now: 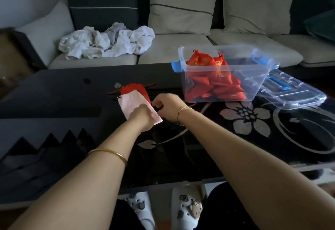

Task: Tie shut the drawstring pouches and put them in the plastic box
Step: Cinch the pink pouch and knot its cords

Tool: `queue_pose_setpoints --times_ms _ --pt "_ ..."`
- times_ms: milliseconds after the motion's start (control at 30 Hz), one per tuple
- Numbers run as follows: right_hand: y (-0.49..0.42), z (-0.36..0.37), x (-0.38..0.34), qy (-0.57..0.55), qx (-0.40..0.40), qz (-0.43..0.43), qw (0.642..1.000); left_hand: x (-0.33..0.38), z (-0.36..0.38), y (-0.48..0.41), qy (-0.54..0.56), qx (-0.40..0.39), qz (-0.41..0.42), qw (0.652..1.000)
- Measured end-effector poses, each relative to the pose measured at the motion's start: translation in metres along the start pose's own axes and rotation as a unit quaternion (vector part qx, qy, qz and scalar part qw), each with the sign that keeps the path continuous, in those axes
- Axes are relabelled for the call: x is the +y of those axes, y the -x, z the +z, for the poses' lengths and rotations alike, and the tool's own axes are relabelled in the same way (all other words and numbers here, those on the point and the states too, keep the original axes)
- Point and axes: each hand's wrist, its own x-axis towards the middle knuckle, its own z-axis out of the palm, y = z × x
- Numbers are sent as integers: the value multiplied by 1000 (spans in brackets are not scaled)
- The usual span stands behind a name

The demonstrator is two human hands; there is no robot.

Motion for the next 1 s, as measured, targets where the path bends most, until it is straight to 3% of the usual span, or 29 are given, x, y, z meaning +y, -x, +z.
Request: queue_pose_setpoints --times_ms 100,200,333,500,633,867,933,1000 --pt "4 20 -1 103 -88 -29 990 -11 1 11 158 -113 -33 980" --pt "11 16 -4 170 -100 -56 979 -29 2 1 216 -52 -99 970" --pt "26 -6 2 175 -219 -58 958 -38 -1 -1 159 0 -150 976" --pt "49 -27 19 112 -320 -10 941 -28 5 3 145 -46 25 988" --pt "56 -28 19 124 -365 -8 923 -14 12 6 128 -88 87 984" --pt "56 -26 18 112 -363 13 925 -8 15 10 59 -100 88 989" --pt "51 -26 25 46 -298 44 952 -10 13 6 88 -88 111 986" --pt "43 -27 36 22 -144 67 987 -10 9 5 121 -81 144 979"
